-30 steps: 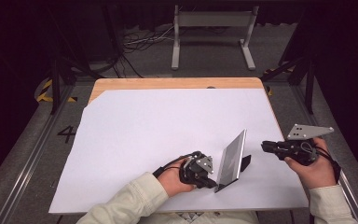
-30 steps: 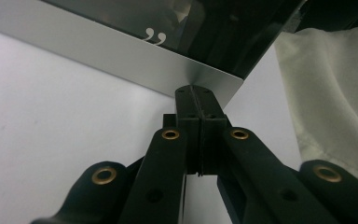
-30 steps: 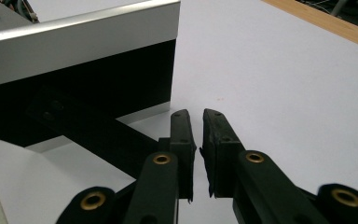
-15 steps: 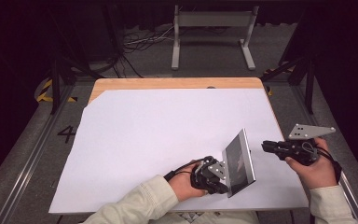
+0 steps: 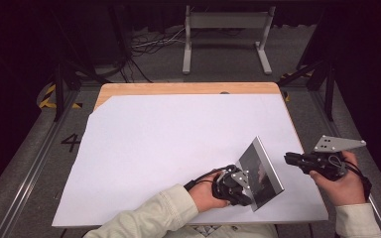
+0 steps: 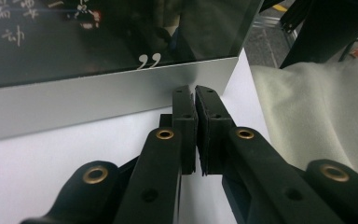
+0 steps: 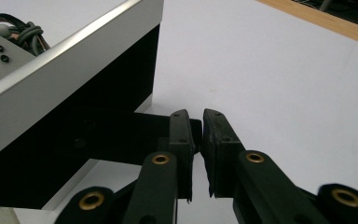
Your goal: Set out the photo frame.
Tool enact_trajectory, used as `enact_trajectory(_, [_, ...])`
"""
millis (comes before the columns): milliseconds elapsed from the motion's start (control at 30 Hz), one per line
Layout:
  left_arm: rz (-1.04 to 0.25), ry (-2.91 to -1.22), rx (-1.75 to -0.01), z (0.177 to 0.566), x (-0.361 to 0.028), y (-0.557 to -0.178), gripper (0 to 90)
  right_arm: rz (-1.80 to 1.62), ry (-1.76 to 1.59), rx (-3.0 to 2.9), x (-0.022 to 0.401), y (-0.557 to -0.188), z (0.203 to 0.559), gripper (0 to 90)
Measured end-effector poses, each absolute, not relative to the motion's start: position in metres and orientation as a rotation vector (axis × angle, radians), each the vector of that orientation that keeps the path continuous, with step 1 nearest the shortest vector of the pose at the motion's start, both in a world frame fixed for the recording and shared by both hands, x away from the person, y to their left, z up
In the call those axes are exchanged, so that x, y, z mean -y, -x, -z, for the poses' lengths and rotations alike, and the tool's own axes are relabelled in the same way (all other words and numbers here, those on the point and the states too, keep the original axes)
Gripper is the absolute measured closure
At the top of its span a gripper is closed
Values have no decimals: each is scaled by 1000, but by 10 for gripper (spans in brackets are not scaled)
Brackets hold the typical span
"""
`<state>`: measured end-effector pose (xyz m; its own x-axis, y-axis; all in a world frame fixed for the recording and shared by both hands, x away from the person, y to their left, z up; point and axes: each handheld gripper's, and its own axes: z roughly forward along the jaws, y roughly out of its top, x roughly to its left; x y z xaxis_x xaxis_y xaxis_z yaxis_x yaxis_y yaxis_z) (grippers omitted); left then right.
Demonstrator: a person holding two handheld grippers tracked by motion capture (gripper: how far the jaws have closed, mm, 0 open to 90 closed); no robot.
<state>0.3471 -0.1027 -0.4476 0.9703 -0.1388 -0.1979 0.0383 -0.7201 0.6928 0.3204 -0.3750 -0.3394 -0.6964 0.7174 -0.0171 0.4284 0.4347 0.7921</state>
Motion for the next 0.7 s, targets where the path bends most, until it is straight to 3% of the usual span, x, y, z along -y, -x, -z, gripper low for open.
enact_trajectory(267, [321, -2321, 63, 450, 109, -346, 801, -1136, -1010, -2320, 381, -314, 339, 809])
enact_trajectory(700, [250, -2315, -24, 441, 75, -356, 757, -1221, -972, -2329, 376, -323, 336, 701])
